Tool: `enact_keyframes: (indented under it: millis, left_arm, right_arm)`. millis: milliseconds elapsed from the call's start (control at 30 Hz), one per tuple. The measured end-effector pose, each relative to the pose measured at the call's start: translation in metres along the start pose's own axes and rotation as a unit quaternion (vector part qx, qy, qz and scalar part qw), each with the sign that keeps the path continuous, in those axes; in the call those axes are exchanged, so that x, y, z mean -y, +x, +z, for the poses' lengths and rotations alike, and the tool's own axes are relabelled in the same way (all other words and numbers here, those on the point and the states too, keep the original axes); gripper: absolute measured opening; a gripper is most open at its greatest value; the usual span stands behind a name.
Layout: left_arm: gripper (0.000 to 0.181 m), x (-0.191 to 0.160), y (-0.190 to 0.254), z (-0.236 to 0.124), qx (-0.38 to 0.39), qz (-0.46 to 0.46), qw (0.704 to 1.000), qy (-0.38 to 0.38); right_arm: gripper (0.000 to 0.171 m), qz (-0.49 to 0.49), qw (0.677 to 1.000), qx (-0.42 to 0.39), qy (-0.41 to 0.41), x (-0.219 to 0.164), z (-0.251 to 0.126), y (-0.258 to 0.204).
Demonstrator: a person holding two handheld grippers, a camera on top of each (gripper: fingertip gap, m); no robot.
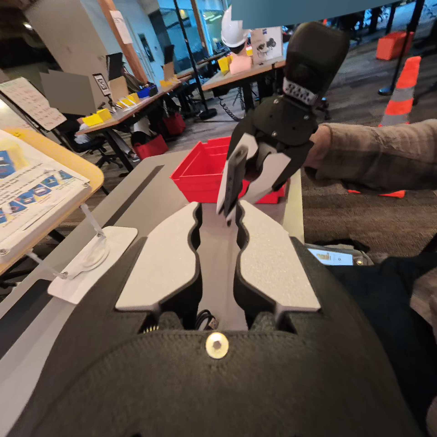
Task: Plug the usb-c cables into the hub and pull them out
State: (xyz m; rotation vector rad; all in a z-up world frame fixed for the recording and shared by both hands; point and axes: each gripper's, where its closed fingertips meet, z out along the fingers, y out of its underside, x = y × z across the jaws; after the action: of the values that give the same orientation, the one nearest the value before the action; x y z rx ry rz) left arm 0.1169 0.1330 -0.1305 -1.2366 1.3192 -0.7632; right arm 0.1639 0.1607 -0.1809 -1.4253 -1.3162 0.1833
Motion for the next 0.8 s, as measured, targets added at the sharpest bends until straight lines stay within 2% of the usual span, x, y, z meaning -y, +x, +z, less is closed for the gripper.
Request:
enact_keyframes:
  millis: [200, 367, 467, 667, 800]
  left_arm:
    - [0.03, -0.028, -0.016, -0.005, 0.034, 0.004, 0.998, -0.059]
    - [0.032, -0.069, -0.014, -0.001, 0.031, 0.011, 0.992, -0.123]
    - [0.031, -0.082, -0.018, 0.0, 0.038, 0.012, 0.99, -0.136]
    - [0.031, -0.093, -0.022, 0.001, 0.041, 0.0, 0.988, -0.15]
    - [0.032, -0.107, -0.022, 0.004, 0.042, 0.009, 0.984, -0.173]
  right_arm:
    - [0.006, 0.019, 0.988, -0.154, 0.004, 0.001, -0.077, 0.112]
    - [0.007, 0.05, 0.973, -0.225, 0.002, -0.022, -0.131, 0.18]
    - [0.007, 0.057, 0.965, -0.254, -0.005, -0.036, -0.148, 0.2]
    - [0.007, 0.056, 0.952, -0.301, 0.001, -0.039, -0.177, 0.225]
    - [0.007, 0.043, 0.949, -0.308, -0.047, -0.06, -0.178, 0.234]
